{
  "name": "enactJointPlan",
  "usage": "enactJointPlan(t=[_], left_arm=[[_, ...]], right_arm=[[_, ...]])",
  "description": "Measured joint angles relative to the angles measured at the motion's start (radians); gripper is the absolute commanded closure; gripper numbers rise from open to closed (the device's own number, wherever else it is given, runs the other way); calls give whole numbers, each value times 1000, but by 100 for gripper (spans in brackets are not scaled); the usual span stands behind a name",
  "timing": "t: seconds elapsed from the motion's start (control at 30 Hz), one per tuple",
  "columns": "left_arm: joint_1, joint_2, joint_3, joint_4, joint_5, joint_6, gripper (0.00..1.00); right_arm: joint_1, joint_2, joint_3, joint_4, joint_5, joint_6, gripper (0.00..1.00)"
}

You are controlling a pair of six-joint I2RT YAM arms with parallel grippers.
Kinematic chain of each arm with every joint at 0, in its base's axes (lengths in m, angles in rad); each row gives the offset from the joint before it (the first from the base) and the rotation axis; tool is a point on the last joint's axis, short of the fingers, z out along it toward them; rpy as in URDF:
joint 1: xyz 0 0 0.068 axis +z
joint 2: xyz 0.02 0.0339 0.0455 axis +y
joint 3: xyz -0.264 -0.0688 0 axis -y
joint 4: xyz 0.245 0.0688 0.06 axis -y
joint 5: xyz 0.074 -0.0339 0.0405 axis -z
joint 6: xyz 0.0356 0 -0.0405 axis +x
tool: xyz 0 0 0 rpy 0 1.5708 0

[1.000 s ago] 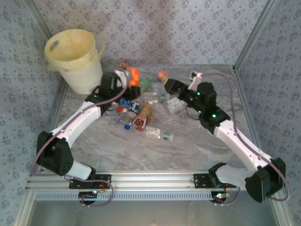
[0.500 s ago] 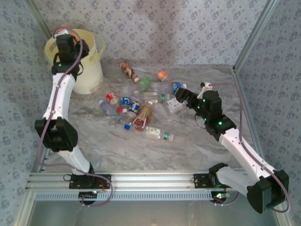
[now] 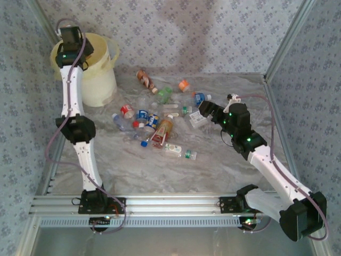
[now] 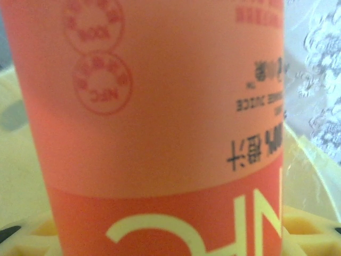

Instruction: Put the plastic bottles in the bin

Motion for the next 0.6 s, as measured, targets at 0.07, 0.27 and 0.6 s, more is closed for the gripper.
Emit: enactJointPlan(t=[0.07, 0.27, 0.6], left_arm=[[0, 26, 32, -63, 43, -5, 36], [-2, 40, 31, -138, 187, -30, 30], [-1, 37, 31, -146, 277, -46, 11]], right_arm=[[0, 6, 0, 0, 2, 0, 0], [0, 31, 0, 0, 2, 0, 0], [0, 32, -2, -7, 2, -4, 0]])
